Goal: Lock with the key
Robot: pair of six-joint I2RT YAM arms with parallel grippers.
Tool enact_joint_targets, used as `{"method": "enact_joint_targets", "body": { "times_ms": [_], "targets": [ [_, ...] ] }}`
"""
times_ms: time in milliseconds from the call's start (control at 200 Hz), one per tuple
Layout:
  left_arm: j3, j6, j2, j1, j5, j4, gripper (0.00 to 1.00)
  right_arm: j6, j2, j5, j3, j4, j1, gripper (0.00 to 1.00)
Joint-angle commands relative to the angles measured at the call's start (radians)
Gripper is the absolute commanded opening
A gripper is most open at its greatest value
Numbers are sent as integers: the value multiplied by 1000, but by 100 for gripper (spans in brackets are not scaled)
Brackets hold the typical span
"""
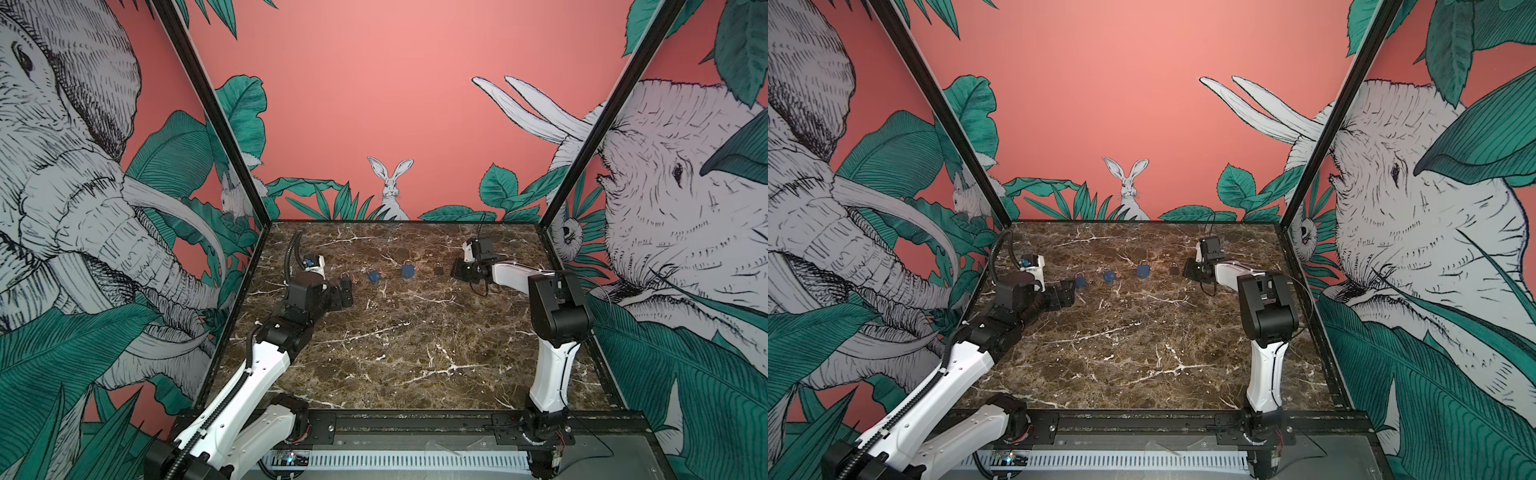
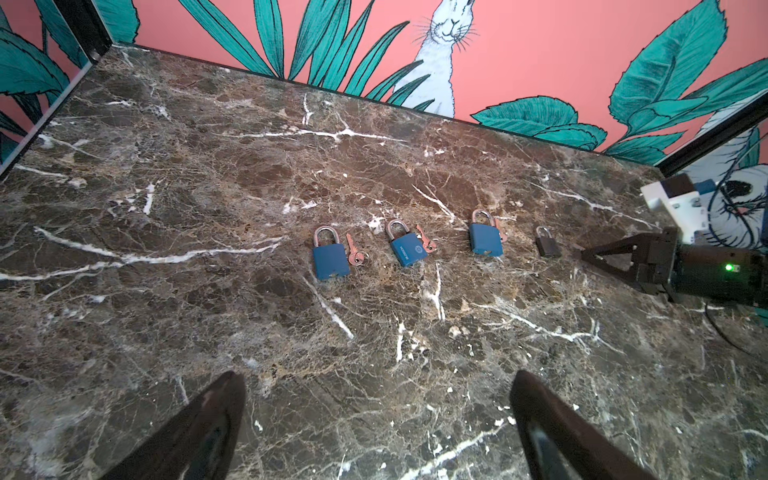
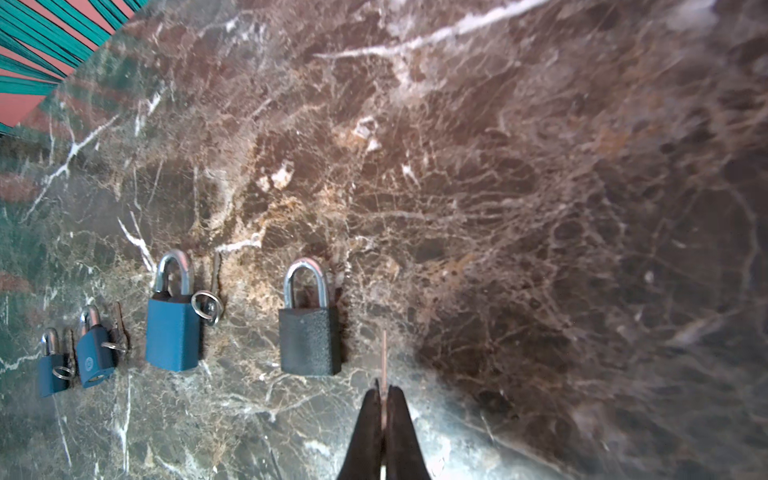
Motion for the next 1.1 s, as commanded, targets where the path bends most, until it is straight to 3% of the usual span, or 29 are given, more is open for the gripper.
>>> {"method": "enact_joint_targets", "body": {
  "times_ms": [0, 550, 1090],
  "targets": [
    [-9, -8, -26, 8, -24, 45, 99, -8, 19, -25, 48, 5, 6, 0],
    [-24, 9, -22, 8, 1, 71, 99, -62, 86, -150, 122, -49, 2, 2],
    [-18, 14, 2, 8, 14, 83, 99, -59, 109, -144, 96, -16, -20, 4]
  ]
}}
